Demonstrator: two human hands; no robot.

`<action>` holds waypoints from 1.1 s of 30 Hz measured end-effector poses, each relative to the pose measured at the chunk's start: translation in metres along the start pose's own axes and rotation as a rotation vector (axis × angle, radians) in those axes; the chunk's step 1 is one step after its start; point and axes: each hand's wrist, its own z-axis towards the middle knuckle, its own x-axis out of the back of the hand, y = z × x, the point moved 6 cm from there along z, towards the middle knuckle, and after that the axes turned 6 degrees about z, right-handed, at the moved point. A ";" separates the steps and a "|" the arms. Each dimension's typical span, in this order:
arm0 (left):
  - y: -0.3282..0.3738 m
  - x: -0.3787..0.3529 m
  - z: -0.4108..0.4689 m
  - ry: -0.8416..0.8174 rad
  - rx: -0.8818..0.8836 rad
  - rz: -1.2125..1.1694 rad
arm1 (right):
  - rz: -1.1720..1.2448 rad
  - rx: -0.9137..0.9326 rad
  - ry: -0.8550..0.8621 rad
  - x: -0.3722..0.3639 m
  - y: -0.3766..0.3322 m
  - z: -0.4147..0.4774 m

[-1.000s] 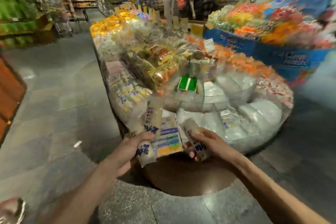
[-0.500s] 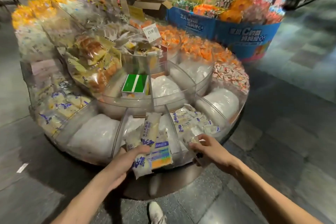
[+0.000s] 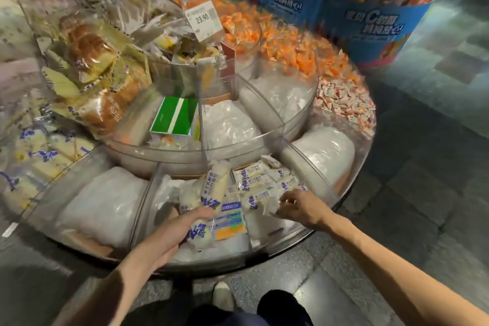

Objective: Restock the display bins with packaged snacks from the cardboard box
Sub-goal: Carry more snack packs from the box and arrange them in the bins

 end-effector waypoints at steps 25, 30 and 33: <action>-0.009 -0.052 0.026 0.124 0.113 -0.195 | 1.067 -0.113 -0.415 -0.015 -0.037 0.045; 0.008 -0.078 0.056 0.017 0.059 0.173 | 0.939 -0.043 -0.354 0.012 -0.030 0.041; 0.033 -0.103 0.062 0.013 -0.019 0.359 | 0.906 -0.023 -0.247 0.025 -0.015 0.038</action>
